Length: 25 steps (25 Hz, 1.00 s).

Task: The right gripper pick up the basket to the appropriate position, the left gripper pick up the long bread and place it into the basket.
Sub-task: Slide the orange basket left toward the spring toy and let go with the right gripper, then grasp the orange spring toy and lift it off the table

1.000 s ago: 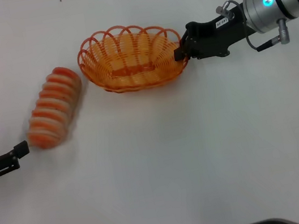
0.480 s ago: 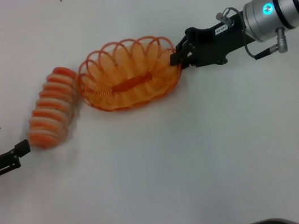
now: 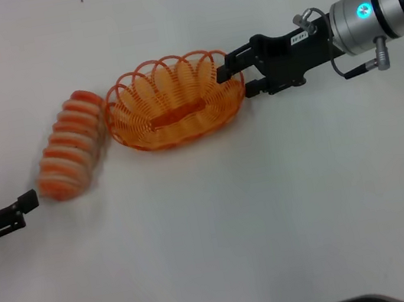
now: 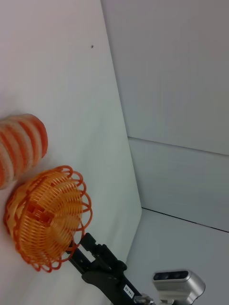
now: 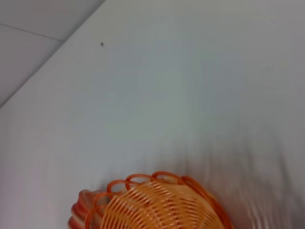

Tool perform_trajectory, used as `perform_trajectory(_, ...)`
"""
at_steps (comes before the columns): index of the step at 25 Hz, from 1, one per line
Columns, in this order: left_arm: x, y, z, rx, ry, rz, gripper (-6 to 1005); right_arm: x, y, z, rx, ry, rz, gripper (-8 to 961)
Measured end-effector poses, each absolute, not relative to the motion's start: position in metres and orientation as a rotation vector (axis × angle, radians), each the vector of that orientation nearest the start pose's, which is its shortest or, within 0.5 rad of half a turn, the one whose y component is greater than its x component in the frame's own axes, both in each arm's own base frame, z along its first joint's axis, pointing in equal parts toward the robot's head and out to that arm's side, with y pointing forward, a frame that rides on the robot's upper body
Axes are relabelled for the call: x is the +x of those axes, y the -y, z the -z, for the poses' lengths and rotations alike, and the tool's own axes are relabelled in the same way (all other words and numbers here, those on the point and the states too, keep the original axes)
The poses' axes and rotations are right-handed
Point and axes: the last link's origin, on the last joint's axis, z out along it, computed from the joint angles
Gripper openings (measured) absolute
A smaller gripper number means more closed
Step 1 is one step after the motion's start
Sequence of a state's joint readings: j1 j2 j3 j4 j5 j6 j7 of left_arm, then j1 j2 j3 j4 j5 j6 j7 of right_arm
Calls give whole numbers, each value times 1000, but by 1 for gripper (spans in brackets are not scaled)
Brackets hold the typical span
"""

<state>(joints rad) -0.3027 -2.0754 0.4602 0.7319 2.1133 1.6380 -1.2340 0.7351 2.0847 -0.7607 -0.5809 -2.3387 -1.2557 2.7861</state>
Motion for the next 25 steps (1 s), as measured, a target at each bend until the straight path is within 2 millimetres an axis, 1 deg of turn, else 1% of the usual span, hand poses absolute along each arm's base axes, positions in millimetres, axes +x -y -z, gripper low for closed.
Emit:
perform_trajectory(3,-343,-259,-34,-2530,718,596,938,253,-381,29,-1979,-2173,-392,557)
perform_trajectory(5,-343,-259,-32,-2529,721,601,938,255,-382,21,-2012,-2117,-444,720)
perform_trajectory(6,-343,-259,-32,-2528,722,604,938,257,-383,13,-2036,-2060,-467,802)
perform_trajectory(9,-341,-261,-31,-2527,722,615,938,260,-383,-5,-2136,-1876,-494,817)
perform_trajectory(11,-339,-262,-29,-2529,721,624,938,256,-380,-16,-2249,-1698,-530,827)
perform_trajectory(13,-338,-262,-27,-2528,725,629,938,250,-375,-22,-2365,-1509,-578,837)
perform_trajectory(16,-336,-262,-23,-2525,731,638,938,248,-365,-26,-2489,-1234,-624,852)
perform_trajectory(17,-336,-262,-22,-2525,733,641,938,250,-360,-27,-2526,-1111,-624,857)
perform_trajectory(18,-335,-262,-21,-2524,737,647,938,252,-358,-27,-2543,-1045,-622,856)
perform_trajectory(20,-335,-261,-19,-2518,748,665,938,261,-351,-27,-2576,-860,-594,855)
perform_trajectory(23,-335,-261,-19,-2493,768,696,939,273,-339,-23,-2603,-677,-552,854)
perform_trajectory(25,-336,-261,-18,-2477,782,710,939,279,-330,-18,-2619,-584,-548,852)
